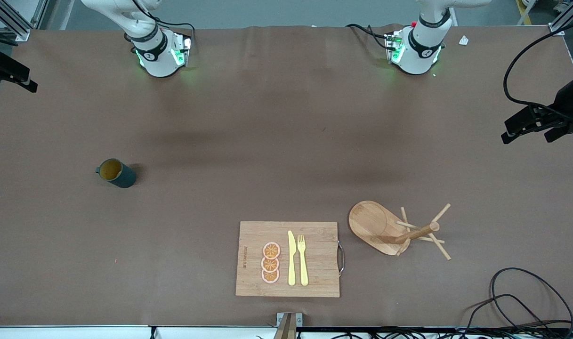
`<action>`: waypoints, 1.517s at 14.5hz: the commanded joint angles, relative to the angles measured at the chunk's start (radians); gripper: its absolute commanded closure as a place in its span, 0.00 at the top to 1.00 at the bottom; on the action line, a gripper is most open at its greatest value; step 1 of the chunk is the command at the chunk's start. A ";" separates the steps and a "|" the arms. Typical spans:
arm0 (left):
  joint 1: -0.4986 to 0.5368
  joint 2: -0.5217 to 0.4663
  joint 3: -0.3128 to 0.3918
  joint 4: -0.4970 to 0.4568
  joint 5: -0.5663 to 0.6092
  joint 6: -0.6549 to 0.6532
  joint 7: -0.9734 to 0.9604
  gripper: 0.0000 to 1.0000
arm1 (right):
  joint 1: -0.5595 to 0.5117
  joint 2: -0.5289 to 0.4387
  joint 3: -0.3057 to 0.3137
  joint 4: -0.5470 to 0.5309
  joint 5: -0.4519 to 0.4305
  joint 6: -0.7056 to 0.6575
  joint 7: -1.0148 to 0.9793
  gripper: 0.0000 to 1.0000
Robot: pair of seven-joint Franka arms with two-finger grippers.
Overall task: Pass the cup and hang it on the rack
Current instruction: 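Reach the right gripper toward the teal mug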
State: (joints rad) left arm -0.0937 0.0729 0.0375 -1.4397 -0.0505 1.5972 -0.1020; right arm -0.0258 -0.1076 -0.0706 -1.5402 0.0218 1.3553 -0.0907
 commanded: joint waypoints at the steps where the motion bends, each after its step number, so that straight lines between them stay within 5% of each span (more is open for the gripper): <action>1: -0.003 0.010 -0.001 0.022 0.008 -0.002 0.004 1.00 | 0.004 -0.026 -0.005 -0.026 0.009 0.002 -0.003 1.00; 10: -0.003 0.011 -0.001 0.022 0.006 0.000 -0.004 1.00 | 0.000 0.021 -0.005 -0.011 -0.008 0.004 0.008 1.00; 16: -0.003 0.011 0.001 0.022 0.009 0.000 -0.001 1.00 | -0.005 0.282 -0.008 0.051 -0.028 0.063 -0.004 1.00; 22: -0.003 0.011 0.001 0.022 0.009 0.000 -0.001 1.00 | -0.034 0.284 -0.008 -0.213 -0.013 0.393 -0.286 1.00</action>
State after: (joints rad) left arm -0.0937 0.0748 0.0376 -1.4387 -0.0505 1.5973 -0.1020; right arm -0.0321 0.2126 -0.0799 -1.6347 0.0056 1.6467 -0.2423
